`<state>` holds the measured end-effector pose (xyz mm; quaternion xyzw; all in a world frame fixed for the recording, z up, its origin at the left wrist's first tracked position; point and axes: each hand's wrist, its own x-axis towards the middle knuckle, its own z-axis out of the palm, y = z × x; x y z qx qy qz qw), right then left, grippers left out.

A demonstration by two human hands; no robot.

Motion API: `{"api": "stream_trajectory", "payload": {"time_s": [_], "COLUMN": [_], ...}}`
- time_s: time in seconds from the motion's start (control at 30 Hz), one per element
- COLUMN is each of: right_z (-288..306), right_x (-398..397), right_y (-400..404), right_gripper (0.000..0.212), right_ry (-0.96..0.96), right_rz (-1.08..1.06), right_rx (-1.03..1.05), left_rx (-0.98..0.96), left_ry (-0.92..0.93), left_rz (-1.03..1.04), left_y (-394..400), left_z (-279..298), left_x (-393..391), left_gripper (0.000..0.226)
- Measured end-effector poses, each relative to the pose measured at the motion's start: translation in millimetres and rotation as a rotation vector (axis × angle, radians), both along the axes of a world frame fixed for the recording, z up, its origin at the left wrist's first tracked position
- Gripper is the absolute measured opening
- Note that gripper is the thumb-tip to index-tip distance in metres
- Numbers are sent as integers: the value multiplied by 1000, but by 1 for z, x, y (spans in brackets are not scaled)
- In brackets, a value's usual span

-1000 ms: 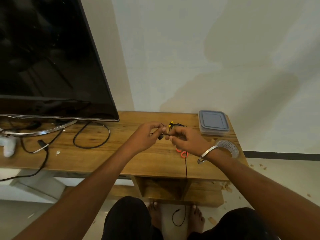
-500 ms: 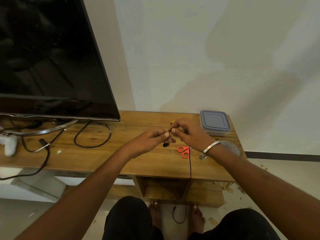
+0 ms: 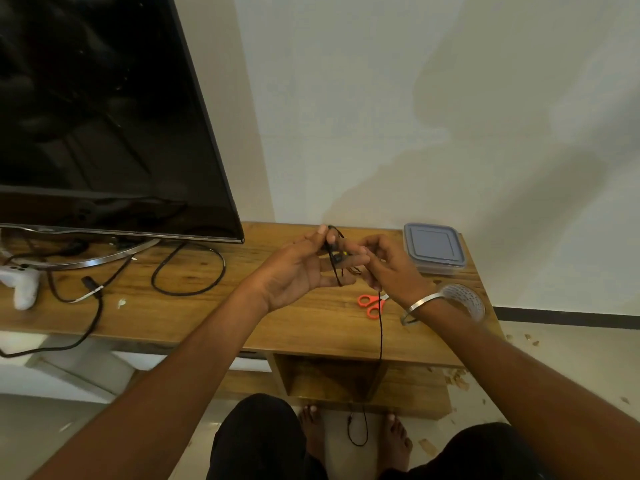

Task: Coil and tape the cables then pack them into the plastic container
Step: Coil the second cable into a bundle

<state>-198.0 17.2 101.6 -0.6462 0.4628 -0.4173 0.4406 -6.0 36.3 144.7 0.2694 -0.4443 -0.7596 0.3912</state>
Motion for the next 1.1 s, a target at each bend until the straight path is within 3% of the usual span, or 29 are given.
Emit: {"api": "stream_trajectory", "payload": {"time_s": [0.2, 0.3, 0.47, 0.67, 0.73, 0.8, 0.87, 0.97, 1.1], "right_z": [-23, -34, -51, -43, -42, -35, -22, 0, 9], "right_x": [1, -3, -20, -18, -16, -8, 1, 15, 20], "right_y": [9, 17, 15, 4, -6, -14, -22, -31, -43], "right_gripper": [30, 22, 22, 27, 16, 23, 28, 21, 22], "right_ry": [54, 300, 936, 1204, 1052, 686, 492, 379, 398], "right_rz": [89, 221, 392, 333, 148, -50, -170, -187, -171], "right_rx": [105, 140, 200, 442, 325, 213, 34, -186, -396], "left_rx": [-86, -169, -249, -460, -515, -543, -554, -572, -567], "left_ry": [150, 106, -23, -381, -460, -499, -527, -552, -571], "left_rz": [210, 402, 715, 934, 904, 860, 830, 826, 848], "left_y": [-9, -17, -27, -29, -28, -27, -25, -25, -26], "left_z": [24, 38, 40, 35, 28, 20, 14, 6, -2], "left_x": [-1, 4, 14, 27, 29, 29, 27, 27, 31], "left_gripper": [29, 28, 26, 26, 24, 24, 24, 24, 23]}}
